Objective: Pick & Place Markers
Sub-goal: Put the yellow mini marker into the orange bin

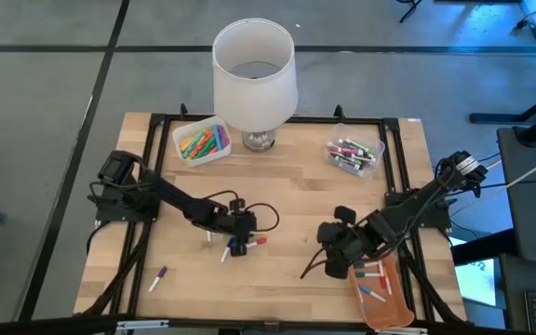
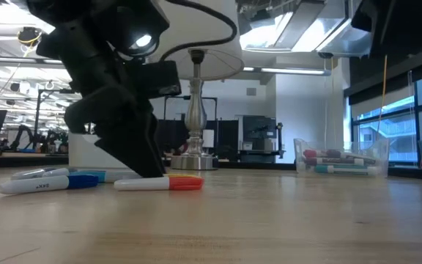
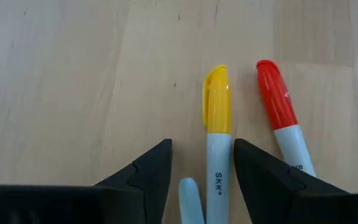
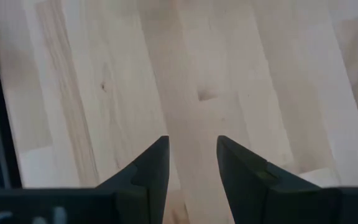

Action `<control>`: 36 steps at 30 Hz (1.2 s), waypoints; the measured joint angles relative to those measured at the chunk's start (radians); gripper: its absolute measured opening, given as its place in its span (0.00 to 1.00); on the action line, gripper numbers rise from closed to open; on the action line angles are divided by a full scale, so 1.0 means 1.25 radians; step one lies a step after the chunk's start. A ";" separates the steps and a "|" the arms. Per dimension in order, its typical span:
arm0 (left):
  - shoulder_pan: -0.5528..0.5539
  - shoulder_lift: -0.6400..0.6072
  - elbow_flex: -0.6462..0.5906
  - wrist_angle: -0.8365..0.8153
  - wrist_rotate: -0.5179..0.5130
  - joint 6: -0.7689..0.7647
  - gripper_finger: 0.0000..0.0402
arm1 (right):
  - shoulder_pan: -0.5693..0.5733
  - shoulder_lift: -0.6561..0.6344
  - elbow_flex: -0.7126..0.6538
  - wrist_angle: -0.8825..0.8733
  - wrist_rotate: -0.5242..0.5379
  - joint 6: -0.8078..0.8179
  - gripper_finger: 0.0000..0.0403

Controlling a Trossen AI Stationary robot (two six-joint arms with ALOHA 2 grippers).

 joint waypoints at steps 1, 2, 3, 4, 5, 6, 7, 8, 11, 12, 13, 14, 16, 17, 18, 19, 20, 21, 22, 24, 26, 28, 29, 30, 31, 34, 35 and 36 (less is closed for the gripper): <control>0.000 0.001 0.002 -0.007 -0.003 -0.003 0.41 | 0.000 0.000 0.000 0.002 0.000 -0.001 0.33; 0.000 0.003 0.002 -0.011 -0.007 -0.004 0.40 | -0.001 0.000 0.000 0.003 0.001 0.000 0.33; -0.001 0.005 0.002 -0.012 -0.009 -0.003 0.38 | -0.001 0.000 0.000 0.003 0.004 0.001 0.33; -0.001 0.005 0.002 -0.012 -0.009 -0.003 0.35 | -0.001 0.000 0.000 0.003 0.009 0.002 0.33; -0.001 0.006 0.002 -0.011 -0.009 -0.003 0.33 | -0.001 0.000 0.000 0.003 0.015 0.001 0.33; -0.001 0.006 0.002 -0.010 -0.010 -0.003 0.29 | -0.001 0.000 0.000 0.004 0.021 0.001 0.33; -0.001 0.007 0.002 -0.008 -0.011 -0.002 0.26 | -0.001 0.000 0.000 0.004 0.027 0.001 0.33; -0.001 0.007 0.002 -0.004 -0.013 -0.002 0.22 | -0.001 0.000 0.000 0.005 0.038 0.001 0.33; 0.001 0.008 0.000 0.012 -0.024 0.005 0.12 | -0.001 0.004 0.000 0.010 0.116 0.005 0.33; 0.001 0.009 0.000 0.017 -0.037 0.010 0.09 | -0.001 0.009 0.000 0.011 0.149 0.007 0.33; 0.001 0.010 0.000 0.024 -0.053 0.013 0.08 | -0.001 0.015 0.000 0.011 0.183 0.010 0.33; 0.002 0.011 -0.001 0.030 -0.078 0.016 0.08 | -0.001 0.024 0.000 0.014 0.211 0.014 0.33; 0.004 0.012 -0.003 0.050 -0.125 0.022 0.08 | -0.003 0.045 0.000 0.019 0.231 0.020 0.33; 0.005 0.012 -0.003 0.067 -0.142 0.022 0.08 | -0.010 0.056 0.000 0.019 0.226 0.019 0.33; 0.004 0.012 -0.002 0.078 -0.152 0.022 0.08 | -0.016 0.068 -0.001 0.023 0.213 0.010 0.33; 0.003 0.012 -0.002 0.085 -0.160 0.022 0.08 | -0.022 0.080 -0.001 0.031 0.199 0.000 0.33; 0.002 0.012 -0.002 0.095 -0.168 0.022 0.09 | -0.028 0.090 -0.001 0.040 0.190 -0.007 0.33; 0.002 0.012 -0.002 0.111 -0.173 0.023 0.10 | -0.034 0.101 -0.001 0.055 0.183 -0.018 0.33; 0.002 0.012 -0.002 0.132 -0.181 0.027 0.11 | -0.040 0.110 -0.001 0.074 0.177 -0.029 0.33; 0.001 0.012 -0.002 0.172 -0.193 0.028 0.11 | -0.051 0.121 -0.001 0.115 0.155 -0.061 0.33; 0.000 0.012 -0.002 0.216 -0.193 0.028 0.10 | -0.058 0.126 -0.001 0.159 0.140 -0.096 0.33; 0.000 0.012 -0.002 0.260 -0.193 0.028 0.09 | -0.063 0.126 -0.001 0.194 0.139 -0.129 0.33; 0.000 0.012 -0.002 0.280 -0.194 0.028 0.08 | -0.064 0.126 -0.001 0.206 0.139 -0.145 0.33; 0.000 0.012 -0.002 0.297 -0.195 0.028 0.08 | -0.067 0.126 -0.001 0.210 0.139 -0.157 0.33; 0.000 0.012 -0.002 0.312 -0.195 0.027 0.08 | -0.068 0.125 -0.001 0.208 0.144 -0.164 0.33; -0.004 0.012 -0.002 0.346 -0.196 0.019 0.10 | -0.074 0.125 -0.006 0.189 0.187 -0.162 0.33; -0.006 0.012 -0.002 0.353 -0.196 0.019 0.10 | -0.078 0.121 -0.017 0.193 0.198 -0.160 0.33; -0.008 0.011 -0.002 0.357 -0.196 0.019 0.10 | -0.083 0.116 -0.032 0.193 0.202 -0.153 0.33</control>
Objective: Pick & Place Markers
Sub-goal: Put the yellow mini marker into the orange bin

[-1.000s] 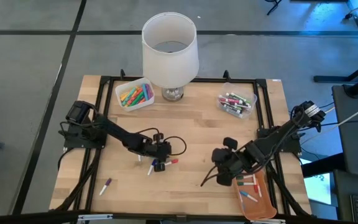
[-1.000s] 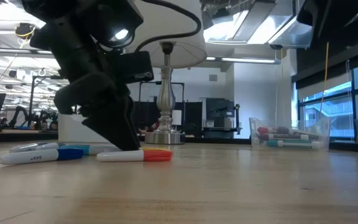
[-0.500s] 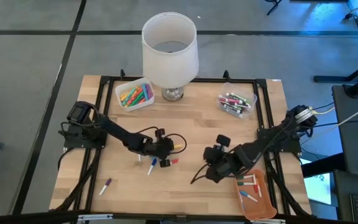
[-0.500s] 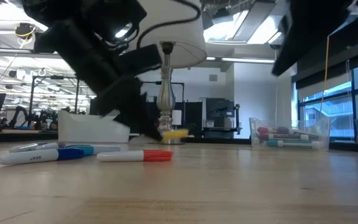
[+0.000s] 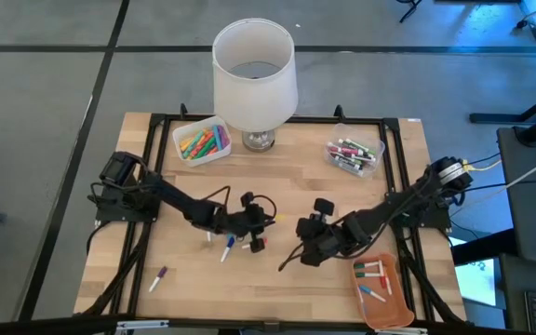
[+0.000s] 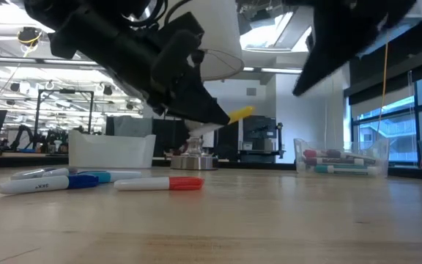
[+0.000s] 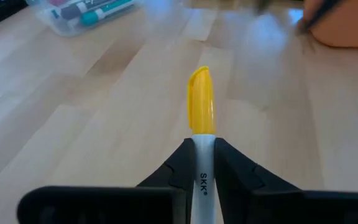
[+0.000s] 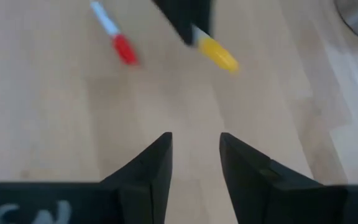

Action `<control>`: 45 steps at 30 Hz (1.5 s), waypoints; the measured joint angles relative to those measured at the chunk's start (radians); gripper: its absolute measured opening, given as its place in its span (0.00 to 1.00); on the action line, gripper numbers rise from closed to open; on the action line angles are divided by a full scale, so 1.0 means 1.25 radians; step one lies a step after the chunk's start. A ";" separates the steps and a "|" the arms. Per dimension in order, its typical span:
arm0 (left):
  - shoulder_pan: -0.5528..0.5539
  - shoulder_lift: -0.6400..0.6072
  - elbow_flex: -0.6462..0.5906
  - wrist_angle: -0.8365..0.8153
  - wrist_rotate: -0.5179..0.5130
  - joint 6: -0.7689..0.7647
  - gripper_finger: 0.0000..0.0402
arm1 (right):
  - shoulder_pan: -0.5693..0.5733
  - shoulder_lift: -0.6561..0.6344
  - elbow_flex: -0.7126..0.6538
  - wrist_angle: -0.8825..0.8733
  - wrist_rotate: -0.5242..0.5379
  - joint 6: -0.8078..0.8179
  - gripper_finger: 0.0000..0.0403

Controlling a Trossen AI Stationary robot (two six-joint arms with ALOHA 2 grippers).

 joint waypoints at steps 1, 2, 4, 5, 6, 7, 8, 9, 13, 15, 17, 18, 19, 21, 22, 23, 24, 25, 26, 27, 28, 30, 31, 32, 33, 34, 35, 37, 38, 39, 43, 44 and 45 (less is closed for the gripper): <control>-0.002 0.000 0.000 0.002 -0.002 0.000 0.10 | -0.006 -0.005 -0.019 0.006 0.001 0.012 0.33; -0.004 0.000 0.000 0.002 -0.007 0.000 0.10 | -0.014 -0.011 -0.043 0.032 -0.001 0.021 0.33; -0.008 0.000 0.000 0.003 -0.012 0.000 0.09 | -0.031 -0.032 -0.104 0.115 -0.016 0.030 0.33; -0.009 0.000 0.000 0.006 -0.012 0.000 0.09 | -0.041 -0.042 -0.138 0.172 -0.037 0.029 0.33; -0.009 0.000 0.001 0.009 -0.012 0.000 0.09 | -0.051 -0.051 -0.171 0.247 -0.059 0.021 0.33; -0.009 0.000 0.001 0.015 -0.012 0.000 0.09 | -0.060 -0.059 -0.204 0.318 -0.076 0.013 0.33; -0.009 0.000 0.001 0.025 -0.013 0.000 0.09 | -0.067 -0.067 -0.237 0.387 -0.086 0.011 0.33; -0.009 0.000 0.001 0.035 -0.014 -0.001 0.10 | -0.074 -0.072 -0.266 0.452 -0.092 0.009 0.33; -0.009 -0.001 0.001 0.065 -0.039 -0.005 0.10 | -0.089 -0.077 -0.352 0.689 -0.080 0.004 0.33; -0.009 -0.001 0.001 0.077 -0.040 -0.014 0.09 | -0.092 -0.077 -0.380 0.774 -0.058 0.004 0.33; -0.009 -0.001 0.001 0.084 -0.044 -0.026 0.09 | -0.094 -0.078 -0.402 0.844 -0.015 -0.011 0.33; -0.010 -0.001 0.001 0.086 -0.050 -0.034 0.09 | -0.094 -0.078 -0.409 0.876 0.009 -0.019 0.33; -0.010 -0.002 0.001 0.090 -0.061 -0.044 0.09 | -0.094 -0.078 -0.415 0.904 0.030 -0.028 0.33; -0.012 -0.003 0.002 0.096 -0.083 -0.064 0.10 | -0.093 -0.078 -0.418 0.943 0.073 -0.035 0.33; -0.013 -0.003 0.002 0.097 -0.100 -0.072 0.10 | -0.094 -0.078 -0.418 0.958 0.089 -0.034 0.33; -0.015 -0.003 0.002 0.098 -0.112 -0.080 0.10 | -0.094 -0.078 -0.418 0.971 0.100 -0.034 0.33; -0.016 -0.003 0.002 0.099 -0.120 -0.083 0.10 | -0.094 -0.078 -0.418 0.984 0.108 -0.033 0.33; -0.017 -0.003 0.002 0.100 -0.129 -0.084 0.10 | -0.094 -0.078 -0.418 0.996 0.111 -0.028 0.33; -0.018 -0.003 0.002 0.102 -0.135 -0.084 0.10 | -0.094 -0.078 -0.418 1.007 0.111 -0.014 0.33; -0.019 -0.003 0.002 0.104 -0.136 -0.084 0.09 | -0.094 -0.078 -0.418 1.012 0.113 0.002 0.33; -0.019 -0.003 0.002 0.106 -0.136 -0.084 0.09 | -0.094 -0.078 -0.418 1.015 0.114 0.011 0.33; -0.019 -0.003 0.002 0.118 -0.131 -0.075 0.09 | -0.093 -0.078 -0.418 1.019 0.128 0.016 0.33; -0.018 -0.003 0.002 0.125 -0.129 -0.068 0.09 | -0.093 -0.078 -0.418 1.020 0.144 0.024 0.33; -0.018 -0.003 0.002 0.130 -0.125 -0.061 0.10 | -0.093 -0.078 -0.418 1.019 0.162 0.034 0.33; -0.021 -0.003 0.001 0.132 -0.114 -0.055 0.10 | -0.093 -0.078 -0.417 1.020 0.181 0.045 0.33; -0.025 -0.001 0.001 0.133 -0.112 -0.049 0.10 | -0.095 -0.078 -0.416 1.022 0.188 0.049 0.33; -0.029 -0.001 0.000 0.137 -0.108 -0.045 0.10 | -0.096 -0.078 -0.415 1.024 0.191 0.050 0.33; -0.034 -0.001 0.000 0.159 -0.108 -0.033 0.10 | -0.095 -0.078 -0.415 1.019 0.197 0.050 0.33; -0.036 -0.001 0.000 0.167 -0.109 -0.025 0.10 | -0.095 -0.078 -0.415 1.019 0.206 0.050 0.33; -0.037 -0.001 0.000 0.174 -0.111 -0.019 0.09 | -0.095 -0.078 -0.415 1.020 0.208 0.049 0.33; -0.044 -0.001 0.000 0.205 -0.133 -0.012 0.09 | -0.094 -0.078 -0.415 1.019 0.204 0.038 0.33; -0.046 -0.001 0.001 0.208 -0.147 -0.012 0.10 | -0.093 -0.078 -0.415 1.018 0.203 0.027 0.33; -0.047 -0.001 0.001 0.207 -0.157 -0.012 0.10 | -0.091 -0.078 -0.415 1.019 0.203 0.016 0.33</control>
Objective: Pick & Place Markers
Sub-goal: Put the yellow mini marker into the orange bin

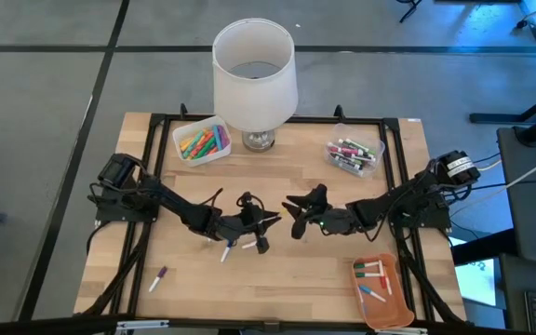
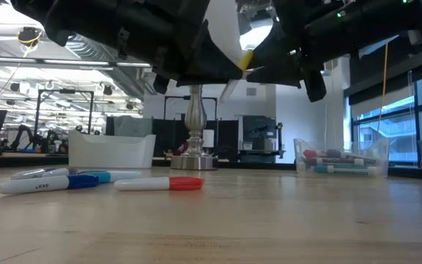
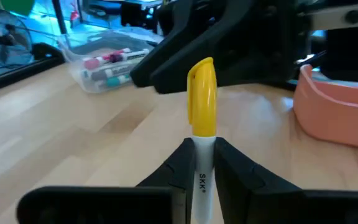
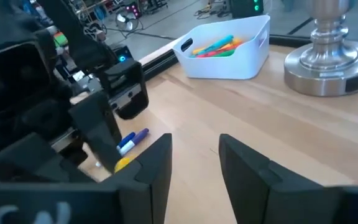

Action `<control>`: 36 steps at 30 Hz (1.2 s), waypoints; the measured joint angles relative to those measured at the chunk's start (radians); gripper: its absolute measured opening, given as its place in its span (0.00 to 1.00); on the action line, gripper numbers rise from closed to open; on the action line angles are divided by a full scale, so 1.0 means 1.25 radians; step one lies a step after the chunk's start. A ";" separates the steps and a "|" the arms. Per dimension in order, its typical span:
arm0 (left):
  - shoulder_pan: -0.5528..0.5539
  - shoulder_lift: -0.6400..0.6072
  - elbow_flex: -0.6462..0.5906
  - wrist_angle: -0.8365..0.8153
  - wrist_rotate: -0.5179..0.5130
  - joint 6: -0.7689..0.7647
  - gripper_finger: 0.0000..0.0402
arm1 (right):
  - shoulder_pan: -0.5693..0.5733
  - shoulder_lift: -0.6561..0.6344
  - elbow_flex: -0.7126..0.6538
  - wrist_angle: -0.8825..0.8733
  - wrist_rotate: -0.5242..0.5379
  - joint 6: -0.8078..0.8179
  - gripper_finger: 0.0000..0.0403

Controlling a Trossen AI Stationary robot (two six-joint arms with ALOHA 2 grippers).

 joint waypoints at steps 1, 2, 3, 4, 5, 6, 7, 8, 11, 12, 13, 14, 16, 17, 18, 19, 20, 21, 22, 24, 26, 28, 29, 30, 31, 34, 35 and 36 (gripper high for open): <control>0.000 0.000 0.000 -0.003 -0.007 0.000 0.10 | 0.002 0.000 0.000 0.001 0.003 -0.012 0.33; 0.000 0.000 0.000 -0.004 -0.013 0.000 0.10 | 0.004 0.000 0.000 0.007 0.009 -0.027 0.33; -0.001 0.000 0.000 -0.003 -0.015 0.000 0.10 | 0.007 0.000 0.000 0.012 0.018 -0.037 0.33; 0.000 0.000 0.000 -0.003 -0.017 0.000 0.10 | 0.009 0.000 0.000 0.018 0.028 -0.050 0.33; 0.000 0.000 0.000 -0.003 -0.018 0.000 0.10 | 0.011 0.000 0.000 0.025 0.033 -0.068 0.33; 0.000 0.000 0.000 -0.003 -0.019 0.000 0.09 | 0.012 0.000 0.000 0.033 0.034 -0.089 0.33; 0.000 0.000 0.000 -0.003 -0.020 0.000 0.09 | 0.013 0.000 -0.001 0.044 0.031 -0.109 0.34; -0.001 0.000 0.000 -0.003 -0.018 0.000 0.09 | 0.014 0.000 -0.001 0.054 0.022 -0.121 0.35; -0.005 0.000 0.000 -0.004 -0.015 0.000 0.10 | 0.014 -0.005 -0.001 0.066 -0.013 -0.121 0.41; -0.006 0.000 0.000 -0.005 -0.016 0.000 0.11 | 0.013 -0.006 -0.001 0.069 -0.023 -0.109 0.43; -0.007 0.000 0.000 -0.007 -0.016 0.000 0.11 | 0.013 -0.007 -0.001 0.070 -0.034 -0.096 0.46; -0.008 0.000 0.000 -0.008 -0.016 0.000 0.11 | 0.013 -0.007 -0.001 0.072 -0.048 -0.090 0.49; -0.009 0.000 0.000 -0.009 -0.016 0.000 0.10 | 0.013 -0.006 -0.001 0.073 -0.066 -0.085 0.54; -0.009 0.000 0.000 -0.009 -0.016 0.001 0.09 | 0.013 -0.005 -0.001 0.074 -0.066 -0.083 0.56; -0.008 0.000 0.000 -0.009 -0.016 0.001 0.09 | 0.013 -0.004 0.000 0.073 -0.065 -0.083 0.58; -0.008 0.000 0.000 -0.009 -0.016 0.000 0.09 | 0.013 -0.004 0.000 0.073 -0.060 -0.083 0.59; -0.008 0.000 0.000 -0.009 -0.017 0.000 0.09 | 0.013 -0.004 0.000 0.073 -0.054 -0.085 0.59; -0.008 0.000 0.000 -0.008 -0.018 0.000 0.09 | 0.013 -0.004 0.000 0.073 -0.051 -0.090 0.60; -0.008 0.000 0.000 -0.008 -0.018 0.000 0.10 | 0.014 -0.004 0.000 0.075 -0.050 -0.095 0.60; -0.008 0.000 0.000 -0.005 -0.020 0.000 0.10 | 0.014 -0.003 0.000 0.090 -0.051 -0.119 0.60; -0.007 0.000 0.000 -0.003 -0.022 0.000 0.10 | 0.015 -0.003 0.000 0.102 -0.052 -0.142 0.60; -0.007 0.000 0.000 -0.003 -0.025 0.000 0.09 | 0.015 -0.003 0.000 0.110 -0.057 -0.164 0.60; -0.006 0.000 0.000 0.000 -0.026 0.000 0.09 | 0.016 -0.002 0.000 0.112 -0.062 -0.173 0.60; -0.006 0.000 0.000 0.001 -0.026 0.000 0.09 | 0.016 -0.002 0.000 0.112 -0.075 -0.181 0.60; -0.006 0.000 0.000 0.001 -0.023 0.000 0.09 | 0.016 -0.002 0.000 0.112 -0.097 -0.192 0.60; -0.006 0.000 0.000 0.000 -0.021 0.000 0.10 | 0.017 0.005 0.000 0.109 -0.146 -0.216 0.60; -0.006 0.000 0.000 0.000 -0.019 0.000 0.10 | 0.017 0.011 0.000 0.108 -0.149 -0.218 0.60; -0.006 0.000 0.000 0.001 -0.019 0.000 0.10 | 0.017 0.017 0.000 0.107 -0.149 -0.218 0.60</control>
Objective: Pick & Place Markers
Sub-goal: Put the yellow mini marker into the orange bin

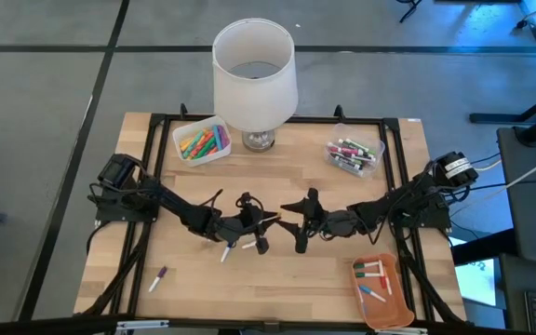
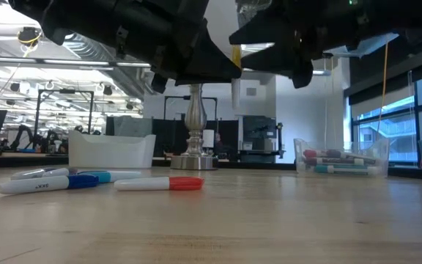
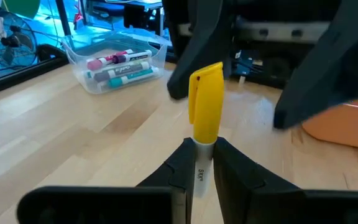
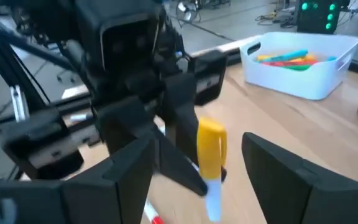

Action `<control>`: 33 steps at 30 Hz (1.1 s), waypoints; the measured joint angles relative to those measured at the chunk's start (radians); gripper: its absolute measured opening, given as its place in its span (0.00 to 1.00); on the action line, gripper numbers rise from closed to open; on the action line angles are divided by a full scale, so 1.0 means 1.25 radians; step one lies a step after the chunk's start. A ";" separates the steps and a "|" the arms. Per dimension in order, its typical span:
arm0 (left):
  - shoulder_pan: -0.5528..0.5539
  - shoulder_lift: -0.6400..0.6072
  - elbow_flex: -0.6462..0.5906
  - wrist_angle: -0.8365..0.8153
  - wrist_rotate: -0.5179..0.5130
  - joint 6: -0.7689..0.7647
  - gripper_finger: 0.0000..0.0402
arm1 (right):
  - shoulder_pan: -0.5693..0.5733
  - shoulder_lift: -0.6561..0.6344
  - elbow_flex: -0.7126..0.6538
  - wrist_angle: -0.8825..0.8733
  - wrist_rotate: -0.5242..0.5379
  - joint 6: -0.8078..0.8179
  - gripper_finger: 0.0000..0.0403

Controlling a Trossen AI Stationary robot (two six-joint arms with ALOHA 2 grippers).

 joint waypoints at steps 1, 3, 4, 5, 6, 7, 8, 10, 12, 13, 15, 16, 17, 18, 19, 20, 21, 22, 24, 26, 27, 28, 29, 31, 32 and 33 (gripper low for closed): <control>0.000 0.000 0.000 0.002 0.001 0.000 0.10 | 0.000 0.009 0.000 0.001 0.001 0.001 0.60; 0.000 0.000 0.000 0.006 0.012 0.001 0.09 | 0.000 0.027 0.000 0.001 0.002 0.006 0.60; 0.000 0.000 0.000 0.008 0.021 0.008 0.09 | -0.001 0.037 0.000 0.002 0.003 0.008 0.60; 0.000 0.000 -0.001 0.007 0.032 0.018 0.09 | -0.001 0.046 0.000 0.006 0.004 0.011 0.60; 0.000 0.000 -0.001 0.006 0.042 0.026 0.09 | 0.000 0.054 0.000 0.012 0.007 0.012 0.60; 0.000 0.000 -0.001 0.007 0.046 0.029 0.09 | 0.000 0.061 0.000 0.016 0.012 0.012 0.59; 0.000 0.000 -0.001 0.012 0.048 0.031 0.09 | 0.000 0.069 0.000 0.018 0.018 0.012 0.58; 0.000 0.000 -0.001 0.013 0.047 0.035 0.09 | 0.000 0.079 0.000 0.025 0.029 0.007 0.54; 0.001 0.000 -0.001 0.014 0.045 0.035 0.10 | 0.000 0.080 0.000 0.030 0.031 0.003 0.48; 0.001 0.000 -0.001 0.015 0.044 0.036 0.10 | -0.001 0.080 0.000 0.032 0.030 0.002 0.44; 0.001 0.000 -0.001 0.013 0.044 0.042 0.09 | -0.001 0.080 -0.001 0.030 0.030 0.000 0.37; 0.001 0.000 -0.001 0.012 0.045 0.043 0.09 | -0.001 0.080 -0.001 0.029 0.031 -0.002 0.33; 0.000 0.000 -0.001 0.011 0.045 0.043 0.09 | -0.001 0.079 -0.001 0.025 0.032 -0.002 0.29; 0.000 0.000 -0.001 0.009 0.044 0.043 0.09 | -0.001 0.080 -0.002 0.023 0.033 -0.002 0.25; 0.000 0.000 -0.001 0.007 0.042 0.043 0.09 | -0.001 0.080 -0.002 0.019 0.034 -0.002 0.22; -0.001 0.000 -0.001 0.006 0.040 0.043 0.09 | -0.001 0.080 -0.003 0.017 0.034 -0.003 0.19; -0.001 0.000 -0.002 0.005 0.032 0.043 0.09 | -0.001 0.080 -0.003 0.016 0.036 -0.003 0.16; -0.001 0.000 -0.002 0.005 0.022 0.043 0.09 | -0.001 0.080 -0.004 0.013 0.040 -0.003 0.14; -0.001 0.000 -0.002 0.004 0.018 0.043 0.09 | -0.001 0.080 -0.004 0.010 0.040 -0.002 0.09; -0.001 0.000 -0.002 0.004 0.019 0.043 0.09 | -0.002 0.080 -0.004 0.010 0.036 -0.001 0.05; -0.001 0.000 -0.002 0.004 0.018 0.043 0.09 | -0.002 0.080 -0.004 0.010 0.033 -0.003 0.03; -0.001 0.000 -0.002 0.004 0.017 0.043 0.09 | -0.002 0.080 -0.004 0.010 0.032 -0.008 0.01; -0.001 0.000 -0.002 0.004 0.016 0.043 0.09 | -0.002 0.080 -0.004 0.010 0.033 -0.015 0.01; -0.001 0.000 -0.002 0.004 0.016 0.043 0.10 | -0.002 0.080 -0.004 0.010 0.032 -0.017 0.01; -0.001 0.000 -0.002 0.005 0.016 0.043 0.11 | -0.002 0.080 -0.004 0.010 0.031 -0.018 0.01; -0.001 0.000 -0.002 0.005 0.015 0.043 0.11 | -0.002 0.080 -0.004 0.010 0.031 -0.018 0.01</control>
